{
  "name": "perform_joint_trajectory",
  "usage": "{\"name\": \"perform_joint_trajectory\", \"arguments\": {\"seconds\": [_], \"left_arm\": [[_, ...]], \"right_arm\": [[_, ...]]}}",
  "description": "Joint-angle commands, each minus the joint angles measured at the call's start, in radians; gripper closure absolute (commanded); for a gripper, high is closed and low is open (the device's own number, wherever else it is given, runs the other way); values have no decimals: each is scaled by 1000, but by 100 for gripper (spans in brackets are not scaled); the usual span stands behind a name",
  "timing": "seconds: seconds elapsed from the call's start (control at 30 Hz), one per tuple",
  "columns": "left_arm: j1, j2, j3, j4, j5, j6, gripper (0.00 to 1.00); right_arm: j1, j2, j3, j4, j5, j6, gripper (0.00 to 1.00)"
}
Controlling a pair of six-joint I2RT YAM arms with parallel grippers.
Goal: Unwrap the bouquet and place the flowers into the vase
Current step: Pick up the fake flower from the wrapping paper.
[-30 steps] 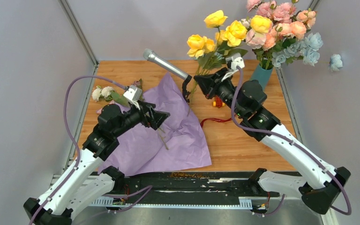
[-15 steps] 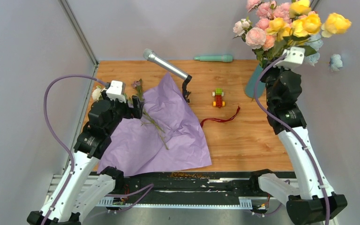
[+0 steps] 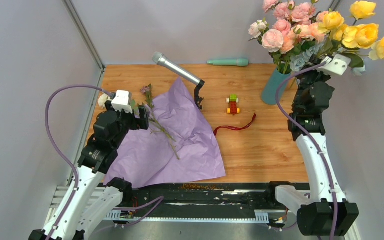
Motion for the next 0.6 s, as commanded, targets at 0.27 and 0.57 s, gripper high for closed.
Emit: {"name": "perform_joint_trajectory", "arguments": {"seconds": [0.27,0.57], "left_arm": [[4,-21,-7,16,-9,11,0],[4,-22,-9,13,-14,14,0]], "right_arm": [[-72,112,81,224,-47,7,100],[-86,168,137,226,-88,59,100]]}}
